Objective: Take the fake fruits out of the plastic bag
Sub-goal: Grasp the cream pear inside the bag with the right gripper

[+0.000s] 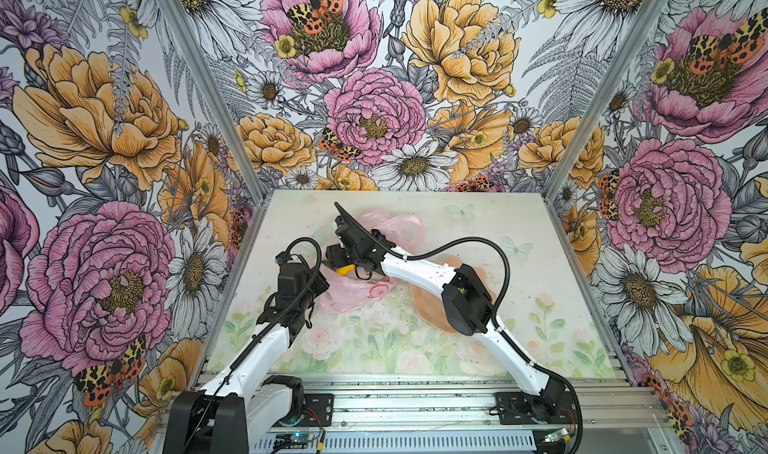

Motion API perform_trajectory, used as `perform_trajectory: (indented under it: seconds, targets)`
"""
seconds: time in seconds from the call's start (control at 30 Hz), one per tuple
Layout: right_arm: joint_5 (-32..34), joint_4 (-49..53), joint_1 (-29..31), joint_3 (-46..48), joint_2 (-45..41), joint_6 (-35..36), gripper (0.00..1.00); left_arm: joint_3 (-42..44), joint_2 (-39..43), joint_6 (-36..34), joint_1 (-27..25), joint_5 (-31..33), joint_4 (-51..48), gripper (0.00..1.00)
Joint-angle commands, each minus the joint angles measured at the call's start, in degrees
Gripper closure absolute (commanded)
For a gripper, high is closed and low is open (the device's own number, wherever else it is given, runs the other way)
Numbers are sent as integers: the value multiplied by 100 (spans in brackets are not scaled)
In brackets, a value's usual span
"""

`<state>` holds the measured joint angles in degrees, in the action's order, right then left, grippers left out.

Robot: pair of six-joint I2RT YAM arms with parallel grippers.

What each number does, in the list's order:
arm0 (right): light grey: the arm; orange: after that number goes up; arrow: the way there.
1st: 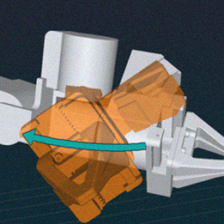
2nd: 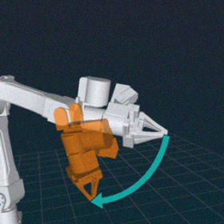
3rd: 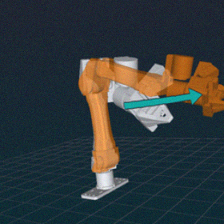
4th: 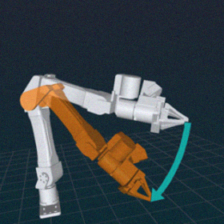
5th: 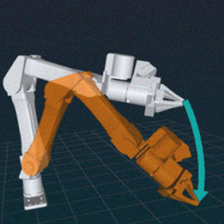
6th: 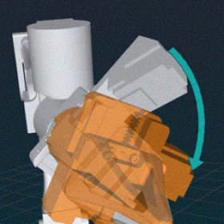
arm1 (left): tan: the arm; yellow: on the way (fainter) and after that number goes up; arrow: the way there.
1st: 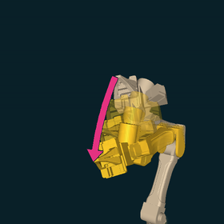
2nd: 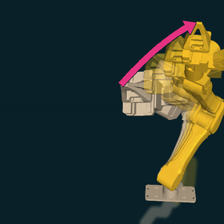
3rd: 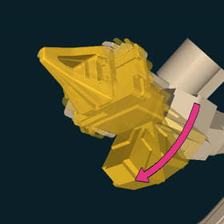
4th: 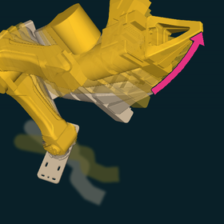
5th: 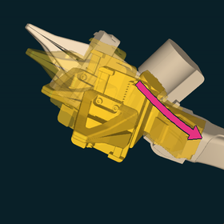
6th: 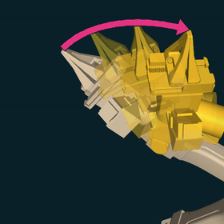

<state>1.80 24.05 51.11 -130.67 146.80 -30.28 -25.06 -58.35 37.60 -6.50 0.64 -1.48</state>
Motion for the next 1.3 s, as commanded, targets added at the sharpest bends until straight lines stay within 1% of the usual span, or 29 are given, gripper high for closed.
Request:
perform_trajectory:
  seconds: [0.0, 0.13, 0.33, 0.63, 0.77, 1.13, 1.27]
  targets:
    - [560, 148, 67, -181, 142, 118, 29, 59, 54, 87, 10, 129, 42, 100]
    - [567, 161, 67, -227, 288, 37, 28, 51, 62, 98, -16, 95, 62, 100]
    - [173, 262, 74, -644, 690, -146, 27, 36, 87, 63, -35, 156, 16, 100]
    - [74, 293, 92, -809, 938, -304, 27, 10, 113, 32, -42, 186, -42, 100]
    - [128, 321, 97, -798, 947, -309, 29, 10, 173, 35, -37, 180, -80, 100]
    - [155, 333, 120, -510, 206, -250, 37, 36, 124, -8, -35, 300, -41, 100]
    - [171, 317, 124, -202, -190, -215, 39, 36, 60, -6, -19, 287, -10, 100]
